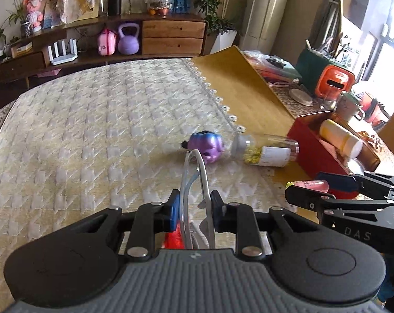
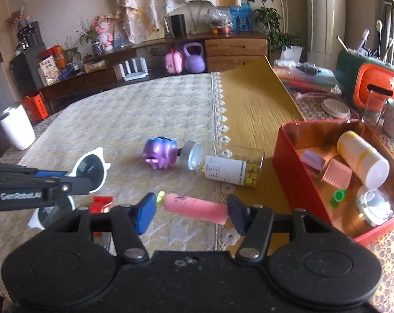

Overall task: Organize rigid objects
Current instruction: 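Carry the sunglasses with left tool while right tool carries the eraser to the red box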

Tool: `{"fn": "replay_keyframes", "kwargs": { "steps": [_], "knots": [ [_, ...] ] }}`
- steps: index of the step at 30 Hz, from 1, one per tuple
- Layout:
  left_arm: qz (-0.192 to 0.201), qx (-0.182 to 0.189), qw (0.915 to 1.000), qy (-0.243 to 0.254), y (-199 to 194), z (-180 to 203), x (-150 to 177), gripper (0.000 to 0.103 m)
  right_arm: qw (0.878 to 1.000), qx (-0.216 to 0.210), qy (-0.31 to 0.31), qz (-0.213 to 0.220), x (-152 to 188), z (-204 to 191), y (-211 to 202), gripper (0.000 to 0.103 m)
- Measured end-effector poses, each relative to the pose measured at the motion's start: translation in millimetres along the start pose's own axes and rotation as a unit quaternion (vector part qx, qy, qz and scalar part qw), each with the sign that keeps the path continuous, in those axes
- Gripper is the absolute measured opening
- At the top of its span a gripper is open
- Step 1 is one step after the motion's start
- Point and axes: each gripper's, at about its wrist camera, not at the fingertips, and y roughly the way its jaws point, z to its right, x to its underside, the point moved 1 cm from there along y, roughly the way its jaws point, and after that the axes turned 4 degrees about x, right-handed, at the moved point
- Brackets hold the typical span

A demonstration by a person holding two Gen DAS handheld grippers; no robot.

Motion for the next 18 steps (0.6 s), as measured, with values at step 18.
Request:
{"fn": "replay_keyframes", "kwargs": {
  "steps": [18],
  "knots": [
    [0.012, 0.052, 0.9975, 0.045, -5.2, 93.5, -31.5, 0.024, 0.997, 0.048, -0.017, 0.051, 1.6, 66.0, -64.1, 0.059]
  ]
}}
